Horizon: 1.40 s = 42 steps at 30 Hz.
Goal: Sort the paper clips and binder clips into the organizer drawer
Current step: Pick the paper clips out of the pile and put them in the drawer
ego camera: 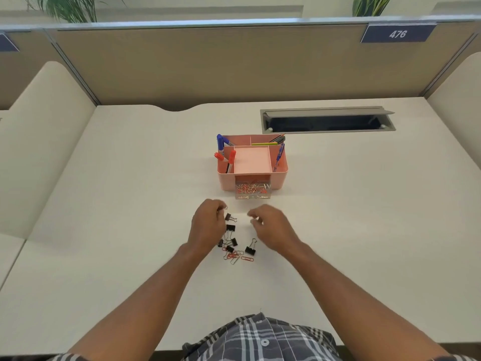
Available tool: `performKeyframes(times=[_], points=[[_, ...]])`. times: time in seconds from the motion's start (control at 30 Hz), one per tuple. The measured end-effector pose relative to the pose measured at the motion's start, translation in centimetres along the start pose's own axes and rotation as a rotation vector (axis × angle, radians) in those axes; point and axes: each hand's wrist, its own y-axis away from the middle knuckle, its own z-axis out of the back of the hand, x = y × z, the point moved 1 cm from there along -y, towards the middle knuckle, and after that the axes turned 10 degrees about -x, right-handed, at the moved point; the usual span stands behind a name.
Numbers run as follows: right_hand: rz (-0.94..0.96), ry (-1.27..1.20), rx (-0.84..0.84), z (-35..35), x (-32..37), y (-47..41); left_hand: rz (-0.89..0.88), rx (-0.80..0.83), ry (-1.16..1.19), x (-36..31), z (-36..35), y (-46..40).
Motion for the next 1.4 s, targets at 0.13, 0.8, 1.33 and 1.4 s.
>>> performKeyframes(times=[0.13, 0.8, 1.33, 1.4], points=[[0.128, 0.073, 0.147, -3.6, 0.3, 2.9, 0.011, 0.026, -0.101, 2.4, 0.4, 3.6], [-0.041, 0.099, -0.094, -2.0, -2.6, 2.2, -0.036, 0.145, -0.184, 2.5, -1.1, 5.3], [0.033, 0.199, -0.05, -2.8, -2.7, 3.2, -0.131, 0.1, -0.177, 2.7, -1.2, 7.8], [0.045, 0.213, -0.02, -2.8, -2.8, 3.1, -0.135, 0.111, -0.199, 2.6, -1.2, 7.8]])
